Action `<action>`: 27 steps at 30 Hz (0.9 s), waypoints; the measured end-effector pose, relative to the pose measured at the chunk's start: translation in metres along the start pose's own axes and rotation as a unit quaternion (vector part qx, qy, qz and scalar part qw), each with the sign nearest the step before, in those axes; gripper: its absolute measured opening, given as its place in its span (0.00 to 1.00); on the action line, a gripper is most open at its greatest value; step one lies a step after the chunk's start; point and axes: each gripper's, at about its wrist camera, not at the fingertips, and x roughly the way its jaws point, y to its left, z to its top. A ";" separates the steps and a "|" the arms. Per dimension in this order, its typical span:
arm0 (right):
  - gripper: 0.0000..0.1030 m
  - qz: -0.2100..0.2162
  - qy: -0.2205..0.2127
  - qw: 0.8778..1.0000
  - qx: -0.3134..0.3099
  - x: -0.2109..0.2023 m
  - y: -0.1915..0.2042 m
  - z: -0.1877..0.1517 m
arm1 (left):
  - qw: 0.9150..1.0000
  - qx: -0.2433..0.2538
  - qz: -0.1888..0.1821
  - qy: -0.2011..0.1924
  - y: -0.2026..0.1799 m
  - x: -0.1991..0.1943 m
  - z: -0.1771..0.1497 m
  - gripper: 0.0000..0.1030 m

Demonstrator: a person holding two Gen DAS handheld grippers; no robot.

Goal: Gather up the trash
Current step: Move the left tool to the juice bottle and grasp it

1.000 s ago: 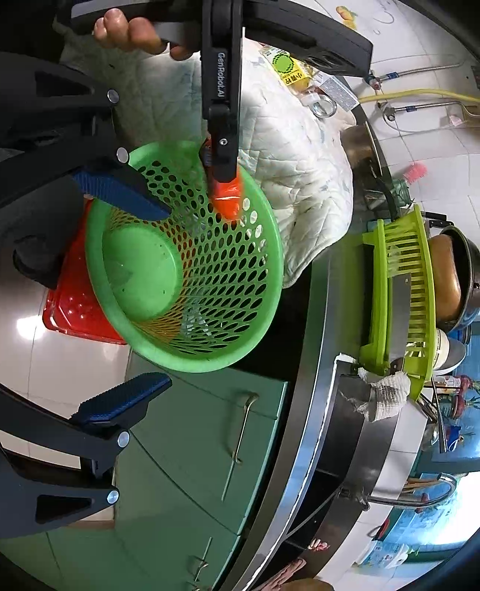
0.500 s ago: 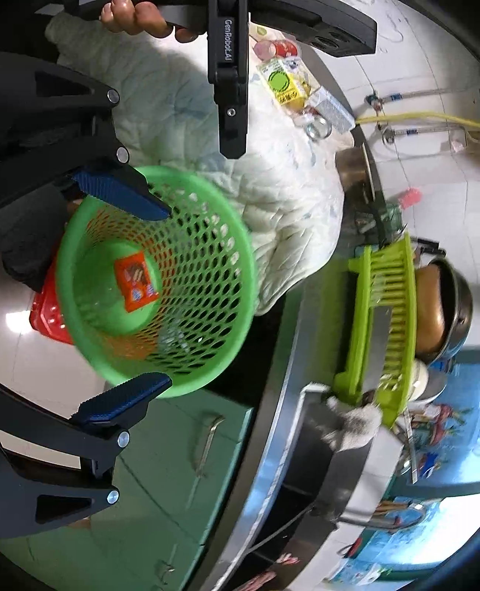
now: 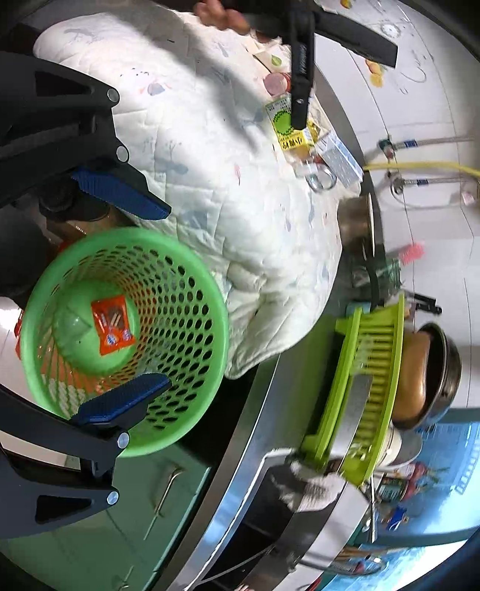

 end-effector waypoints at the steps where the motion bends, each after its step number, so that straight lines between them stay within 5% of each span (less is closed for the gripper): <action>1: 0.80 0.002 0.000 1.000 -0.004 0.002 0.004 0.003 | 1.000 0.001 0.010 -0.001 0.010 0.001 0.003 0.54; 6: 0.80 0.012 0.002 1.000 -0.016 0.013 0.019 0.016 | 0.999 0.005 0.042 0.004 0.064 0.012 0.018 0.54; 10: 0.80 0.018 0.002 0.999 -0.029 0.021 0.033 0.028 | 0.999 0.026 0.032 0.019 0.083 0.027 0.022 0.55; 27: 0.80 0.025 0.013 0.998 -0.065 0.041 0.068 0.042 | 0.993 0.108 0.015 0.035 0.096 0.052 0.030 0.59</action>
